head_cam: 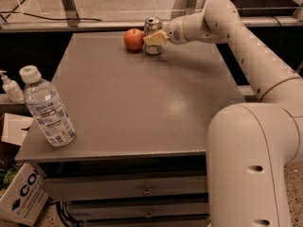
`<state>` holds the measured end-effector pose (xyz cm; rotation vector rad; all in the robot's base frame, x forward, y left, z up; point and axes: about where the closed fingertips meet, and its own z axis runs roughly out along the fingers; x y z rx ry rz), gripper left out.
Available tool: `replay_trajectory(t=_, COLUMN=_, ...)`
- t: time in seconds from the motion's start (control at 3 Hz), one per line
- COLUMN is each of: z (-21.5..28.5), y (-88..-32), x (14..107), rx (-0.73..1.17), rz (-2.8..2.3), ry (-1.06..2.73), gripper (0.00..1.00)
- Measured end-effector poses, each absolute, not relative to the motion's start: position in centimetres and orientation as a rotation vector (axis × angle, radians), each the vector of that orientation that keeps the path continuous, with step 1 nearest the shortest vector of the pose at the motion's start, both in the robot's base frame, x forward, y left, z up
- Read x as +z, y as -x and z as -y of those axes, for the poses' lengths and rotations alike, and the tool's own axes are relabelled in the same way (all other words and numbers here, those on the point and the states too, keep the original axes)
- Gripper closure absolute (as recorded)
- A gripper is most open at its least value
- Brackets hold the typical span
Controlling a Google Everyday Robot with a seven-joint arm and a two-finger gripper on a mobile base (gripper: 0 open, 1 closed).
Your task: Move 7up can near apple
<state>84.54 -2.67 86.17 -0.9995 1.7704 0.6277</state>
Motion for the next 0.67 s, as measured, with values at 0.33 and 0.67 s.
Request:
replay_trajectory(t=0.33, z=2.57, y=-84.45, x=86.05, rx=0.636, rz=-1.775, ry=1.002, gripper=0.12)
replay_trajectory(t=0.67, z=2.77, y=-84.29, x=85.87, rx=0.642, rz=-1.778, ry=1.000, gripper=0.00)
